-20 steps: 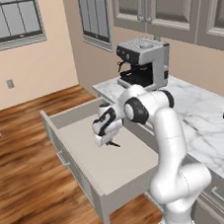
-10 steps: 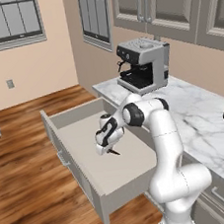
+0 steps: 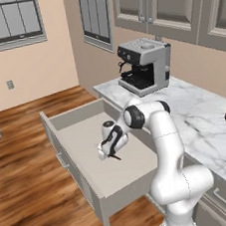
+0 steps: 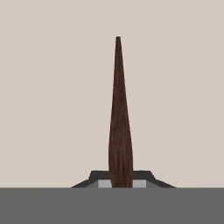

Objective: Organize the utensils by type. Pick up the wooden spoons from the counter and place them in the open cabinet. Then pick up the metallic utensils from the counter and place them in the open drawer.

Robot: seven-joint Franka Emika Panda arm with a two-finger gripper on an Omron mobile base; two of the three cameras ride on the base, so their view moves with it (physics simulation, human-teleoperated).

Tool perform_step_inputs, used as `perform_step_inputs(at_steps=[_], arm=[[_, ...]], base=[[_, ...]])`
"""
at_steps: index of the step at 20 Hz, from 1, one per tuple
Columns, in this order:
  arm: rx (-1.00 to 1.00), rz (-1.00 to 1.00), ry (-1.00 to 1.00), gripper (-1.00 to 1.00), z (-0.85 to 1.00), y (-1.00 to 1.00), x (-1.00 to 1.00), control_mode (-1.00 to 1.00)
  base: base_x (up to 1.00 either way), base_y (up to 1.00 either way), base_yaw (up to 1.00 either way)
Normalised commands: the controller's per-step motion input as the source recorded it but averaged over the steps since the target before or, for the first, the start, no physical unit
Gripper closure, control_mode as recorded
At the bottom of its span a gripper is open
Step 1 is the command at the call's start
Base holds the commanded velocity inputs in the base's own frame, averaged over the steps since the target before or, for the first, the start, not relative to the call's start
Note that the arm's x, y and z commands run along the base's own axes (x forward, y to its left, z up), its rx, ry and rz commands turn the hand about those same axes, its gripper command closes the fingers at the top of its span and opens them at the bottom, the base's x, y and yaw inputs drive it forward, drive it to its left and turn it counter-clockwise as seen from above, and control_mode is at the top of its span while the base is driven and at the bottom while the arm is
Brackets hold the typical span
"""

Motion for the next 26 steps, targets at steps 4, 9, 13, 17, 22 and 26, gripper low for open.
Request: perform_step_inputs(at_steps=[4, 9, 13, 17, 22, 26], arm=[[0.00, 0.00, -0.27, -1.00, 0.08, 0.00, -0.19, -1.00], [0.03, 0.00, -0.17, -1.00, 0.63, 0.00, -0.32, -1.00], [0.00, 0.00, 0.00, -1.00, 0.97, 0.00, -0.29, -1.00], [0.00, 0.00, 0.01, -1.00, 1.00, 0.00, -0.55, -1.00], [0.00, 0.00, -0.01, -1.00, 1.00, 0.00, -0.27, -1.00], [0.02, 0.00, -0.31, -1.00, 1.00, 0.00, -0.06, -1.00]], base=[[0.00, 0.00, 0.00], [0.00, 0.00, 0.00], [0.00, 0.00, 0.00], [0.00, 0.00, 0.00], [0.00, 0.00, 0.00], [0.00, 0.00, 0.00]])
